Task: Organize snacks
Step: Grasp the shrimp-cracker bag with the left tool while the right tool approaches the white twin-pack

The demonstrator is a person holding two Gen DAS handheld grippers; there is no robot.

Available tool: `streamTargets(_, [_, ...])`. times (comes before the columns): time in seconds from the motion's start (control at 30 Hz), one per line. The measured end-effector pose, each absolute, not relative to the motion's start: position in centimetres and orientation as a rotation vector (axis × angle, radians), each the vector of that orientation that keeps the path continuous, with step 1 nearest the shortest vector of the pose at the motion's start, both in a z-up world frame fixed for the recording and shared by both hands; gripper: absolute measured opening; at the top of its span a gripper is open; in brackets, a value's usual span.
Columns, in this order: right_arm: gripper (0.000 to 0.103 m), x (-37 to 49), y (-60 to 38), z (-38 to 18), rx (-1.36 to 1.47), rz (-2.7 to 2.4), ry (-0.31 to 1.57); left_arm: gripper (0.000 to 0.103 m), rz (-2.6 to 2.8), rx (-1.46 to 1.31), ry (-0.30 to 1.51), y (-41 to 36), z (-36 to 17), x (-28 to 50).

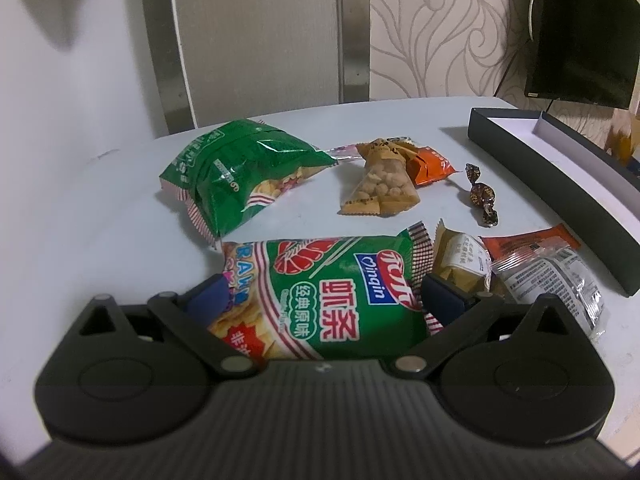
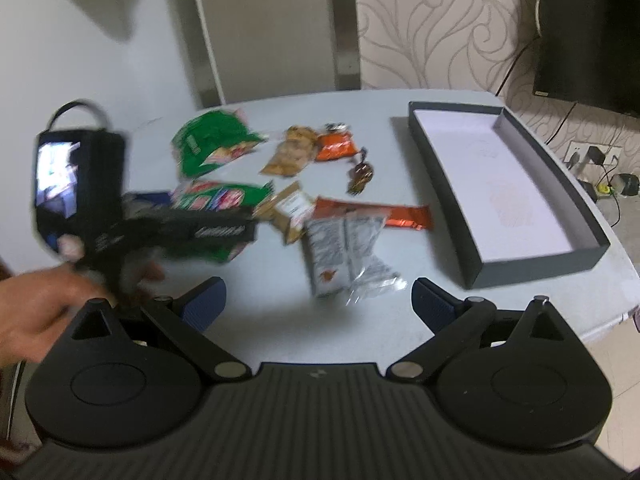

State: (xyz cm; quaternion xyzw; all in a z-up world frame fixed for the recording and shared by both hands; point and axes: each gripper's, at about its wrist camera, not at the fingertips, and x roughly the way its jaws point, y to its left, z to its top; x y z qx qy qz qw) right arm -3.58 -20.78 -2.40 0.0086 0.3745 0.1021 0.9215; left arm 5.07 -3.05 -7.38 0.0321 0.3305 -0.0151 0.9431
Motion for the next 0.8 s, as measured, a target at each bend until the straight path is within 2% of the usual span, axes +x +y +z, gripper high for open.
streamTargets(0.17, [0.099, 0.0, -21.8, -4.4, 0.044, 0.177, 0.781, 0.103, -0.038, 0.063, 0.683, -2.9, -7.3, 5.3])
streamTargets(0.4, [0.1, 3.1, -19.8, -7.3, -0.067, 0.179, 0.813, 0.103, -0.046, 0.072, 0.681, -2.9, -7.3, 5.1])
streamTargets(0.57, [0.103, 5.2, -19.5, -9.7, -0.076, 0.135, 0.93, 0.103, -0.047, 0.072, 0.68, -2.9, -7.3, 5.2])
streamTargets(0.8, [0.103, 5.3, -19.9, -10.3, -0.087, 0.178, 0.863, 0.103, -0.042, 0.068, 0.678, -3.0, -7.4, 5.4])
